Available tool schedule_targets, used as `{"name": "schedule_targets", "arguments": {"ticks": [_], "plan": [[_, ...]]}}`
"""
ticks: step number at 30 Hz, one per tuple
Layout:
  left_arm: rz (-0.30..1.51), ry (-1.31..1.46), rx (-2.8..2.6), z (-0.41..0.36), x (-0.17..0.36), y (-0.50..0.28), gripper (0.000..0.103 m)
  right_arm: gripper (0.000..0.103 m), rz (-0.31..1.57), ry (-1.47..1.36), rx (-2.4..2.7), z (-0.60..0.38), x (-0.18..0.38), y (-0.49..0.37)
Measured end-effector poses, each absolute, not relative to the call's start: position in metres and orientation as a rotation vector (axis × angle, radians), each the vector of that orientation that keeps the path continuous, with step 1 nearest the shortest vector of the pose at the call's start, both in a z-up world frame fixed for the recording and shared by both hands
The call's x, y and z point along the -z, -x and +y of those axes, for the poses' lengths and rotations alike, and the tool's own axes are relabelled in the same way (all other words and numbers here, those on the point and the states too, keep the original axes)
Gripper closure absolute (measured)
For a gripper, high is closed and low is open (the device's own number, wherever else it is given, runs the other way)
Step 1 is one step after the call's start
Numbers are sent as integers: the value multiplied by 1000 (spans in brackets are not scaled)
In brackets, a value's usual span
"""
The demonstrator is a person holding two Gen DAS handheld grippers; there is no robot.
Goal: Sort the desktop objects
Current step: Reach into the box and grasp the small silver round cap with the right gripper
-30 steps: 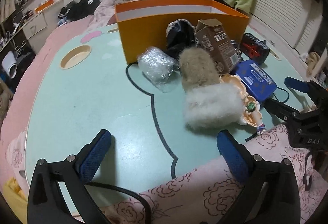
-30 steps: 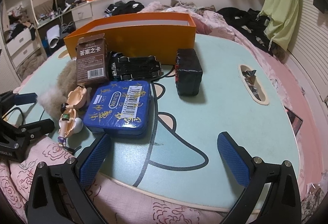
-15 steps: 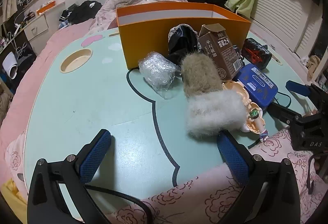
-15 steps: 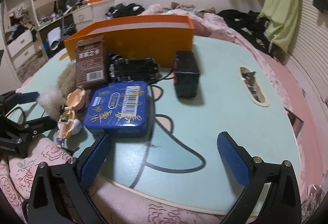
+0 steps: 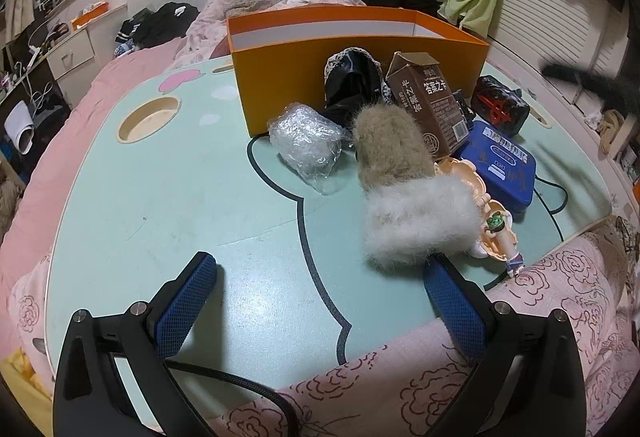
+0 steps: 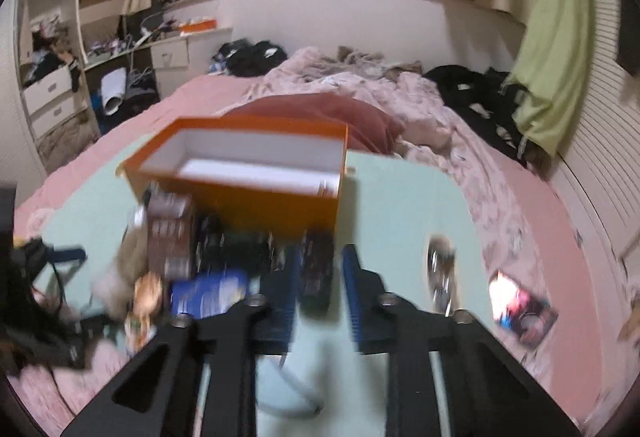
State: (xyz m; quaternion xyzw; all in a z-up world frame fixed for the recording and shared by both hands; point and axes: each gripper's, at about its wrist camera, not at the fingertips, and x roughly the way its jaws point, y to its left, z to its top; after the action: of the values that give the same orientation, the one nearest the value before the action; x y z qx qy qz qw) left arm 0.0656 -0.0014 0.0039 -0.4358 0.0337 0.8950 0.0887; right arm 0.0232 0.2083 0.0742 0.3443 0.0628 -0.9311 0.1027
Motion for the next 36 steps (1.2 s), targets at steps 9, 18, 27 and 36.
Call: {"name": "schedule_targets", "arguments": {"ticks": [9, 18, 27, 36], "plan": [[99, 1295, -2663, -1, -4, -66, 0, 84, 386, -1485, 2305, 171, -97, 108], [94, 1278, -2668, 1, -6, -65, 0, 60, 1078, -1685, 1907, 117, -38, 151], [97, 1266, -2671, 0, -6, -65, 0, 60, 896, -1911, 1791, 135, -9, 189], [92, 1266, -2670, 1, -5, -63, 0, 80, 787, -1891, 1841, 147, -10, 180]]}}
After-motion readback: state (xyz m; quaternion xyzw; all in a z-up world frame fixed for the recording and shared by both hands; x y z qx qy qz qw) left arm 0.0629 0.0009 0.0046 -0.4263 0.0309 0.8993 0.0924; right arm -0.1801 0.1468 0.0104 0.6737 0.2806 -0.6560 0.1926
